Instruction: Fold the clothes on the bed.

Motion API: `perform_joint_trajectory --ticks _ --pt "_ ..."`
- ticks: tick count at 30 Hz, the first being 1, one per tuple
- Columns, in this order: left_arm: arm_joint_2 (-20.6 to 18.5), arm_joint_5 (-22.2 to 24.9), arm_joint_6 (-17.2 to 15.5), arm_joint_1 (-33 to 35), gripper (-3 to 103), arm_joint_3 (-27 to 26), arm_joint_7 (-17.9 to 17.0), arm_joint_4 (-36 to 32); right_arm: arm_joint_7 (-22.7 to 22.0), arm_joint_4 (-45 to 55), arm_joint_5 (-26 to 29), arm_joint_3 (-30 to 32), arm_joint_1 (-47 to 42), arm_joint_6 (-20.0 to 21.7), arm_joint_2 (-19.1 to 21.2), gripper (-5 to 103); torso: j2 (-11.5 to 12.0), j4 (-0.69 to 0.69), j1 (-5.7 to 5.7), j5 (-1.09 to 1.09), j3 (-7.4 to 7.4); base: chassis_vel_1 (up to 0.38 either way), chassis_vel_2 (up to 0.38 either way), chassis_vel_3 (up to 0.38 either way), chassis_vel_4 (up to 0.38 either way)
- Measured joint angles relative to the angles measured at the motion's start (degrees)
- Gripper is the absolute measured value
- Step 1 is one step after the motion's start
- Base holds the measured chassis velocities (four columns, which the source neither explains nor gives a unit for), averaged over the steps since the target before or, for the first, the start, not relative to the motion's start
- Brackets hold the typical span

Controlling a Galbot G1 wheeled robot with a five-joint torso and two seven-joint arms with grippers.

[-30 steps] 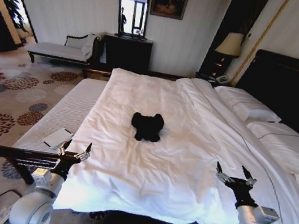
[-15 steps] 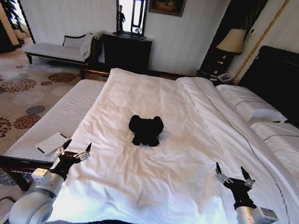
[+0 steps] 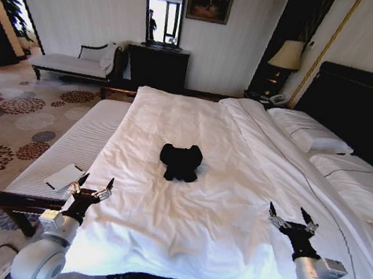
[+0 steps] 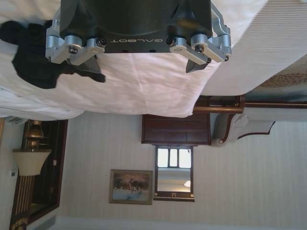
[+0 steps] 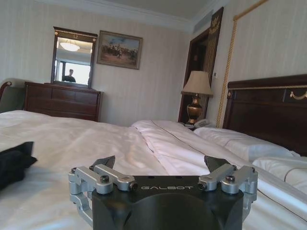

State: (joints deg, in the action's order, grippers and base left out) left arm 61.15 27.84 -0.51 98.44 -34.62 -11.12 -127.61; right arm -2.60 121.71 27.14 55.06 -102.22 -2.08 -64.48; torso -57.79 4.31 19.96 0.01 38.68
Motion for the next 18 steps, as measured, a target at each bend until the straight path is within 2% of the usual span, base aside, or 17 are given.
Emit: perform_joint_trajectory --ticks 5,11,18 --pt "-0.05 -0.05 -0.05 -0.17 100 0.18 0.02 -0.01 0.0 -0.07 0.03 0.17 -0.11 -0.12 0.03 100 0.01 0.01 0.02 0.02 0.01 -0.105 -0.081 0.07 0.083" --pt "-0.25 -0.06 -0.13 -0.23 100 0.16 -0.03 -0.02 0.01 0.05 -0.08 0.14 -0.02 0.08 0.03 100 0.0 -0.01 0.01 -0.06 0.0 0.0 0.0 0.0 0.0" --pt "-0.74 0.08 -0.27 -0.93 100 0.18 -0.04 0.48 -0.18 -0.11 -0.16 -0.01 0.18 0.07 0.28 100 0.0 0.01 0.0 -0.01 0.0 -0.008 -0.019 0.011 0.012"
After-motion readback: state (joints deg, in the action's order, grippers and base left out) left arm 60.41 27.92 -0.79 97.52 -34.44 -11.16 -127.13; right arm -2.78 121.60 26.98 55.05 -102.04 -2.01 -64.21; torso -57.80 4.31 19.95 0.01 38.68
